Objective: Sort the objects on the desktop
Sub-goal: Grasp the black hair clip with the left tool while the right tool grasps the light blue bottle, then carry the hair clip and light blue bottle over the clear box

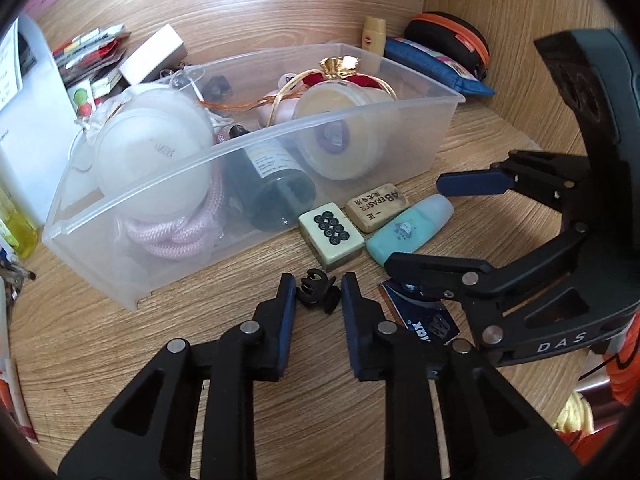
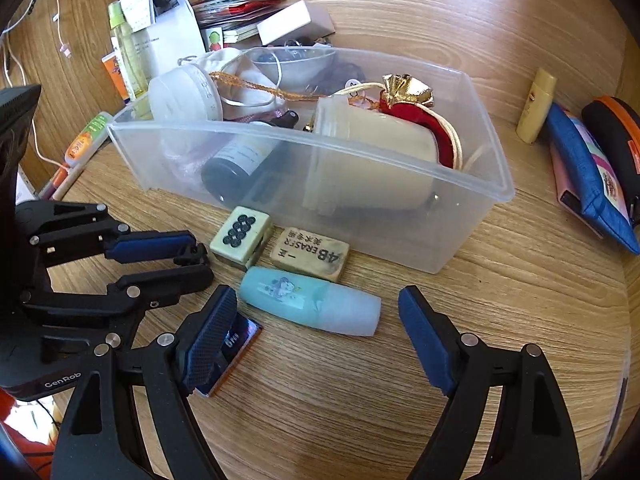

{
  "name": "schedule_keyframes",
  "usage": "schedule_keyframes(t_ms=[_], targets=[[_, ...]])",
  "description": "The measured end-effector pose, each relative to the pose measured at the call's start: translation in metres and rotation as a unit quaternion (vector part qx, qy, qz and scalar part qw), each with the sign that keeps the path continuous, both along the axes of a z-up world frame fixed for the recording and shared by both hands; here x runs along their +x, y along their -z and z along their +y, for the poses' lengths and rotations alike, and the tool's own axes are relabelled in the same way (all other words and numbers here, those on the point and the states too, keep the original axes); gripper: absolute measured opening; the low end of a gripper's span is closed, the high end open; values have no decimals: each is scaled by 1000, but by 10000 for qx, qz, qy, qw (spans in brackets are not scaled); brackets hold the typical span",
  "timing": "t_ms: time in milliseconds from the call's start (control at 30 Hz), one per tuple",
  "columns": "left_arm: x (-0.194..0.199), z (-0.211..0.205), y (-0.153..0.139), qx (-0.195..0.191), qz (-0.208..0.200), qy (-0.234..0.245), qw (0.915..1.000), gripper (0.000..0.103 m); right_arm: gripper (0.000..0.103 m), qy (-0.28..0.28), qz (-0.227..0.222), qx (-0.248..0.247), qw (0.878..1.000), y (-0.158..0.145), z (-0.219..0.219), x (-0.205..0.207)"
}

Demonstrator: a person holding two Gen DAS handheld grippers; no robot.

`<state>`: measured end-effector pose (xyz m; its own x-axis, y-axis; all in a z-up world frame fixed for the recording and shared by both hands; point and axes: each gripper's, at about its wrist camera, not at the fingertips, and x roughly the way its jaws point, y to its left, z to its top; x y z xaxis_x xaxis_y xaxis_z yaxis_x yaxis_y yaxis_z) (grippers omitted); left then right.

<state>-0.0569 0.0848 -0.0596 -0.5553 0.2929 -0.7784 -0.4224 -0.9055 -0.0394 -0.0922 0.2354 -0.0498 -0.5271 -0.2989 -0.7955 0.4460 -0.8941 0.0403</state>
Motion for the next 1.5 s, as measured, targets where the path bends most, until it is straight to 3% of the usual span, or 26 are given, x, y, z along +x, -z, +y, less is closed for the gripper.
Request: schedule_keyframes(t_ms=[267,467,567,1100,1500], targets=[[1,-16,-8,296,132,-181,9993,22,81,165,-13,52,9998,2,-7,-4],[2,-27,-10,410,237,-287,9985,22,71,197,67,260,9994,4,-10,-2],[2,-30,-10,446,259,-322,9982,22,71,215,56,242,9995,2,-9,-2],[0,-35,-15,531,411,-487,9966,22,71,475,110,-268,9984,-11,23,12],[13,-45,-26,545,540,-641,9950,22,71,492,553,-411,9964,-44,36,25]])
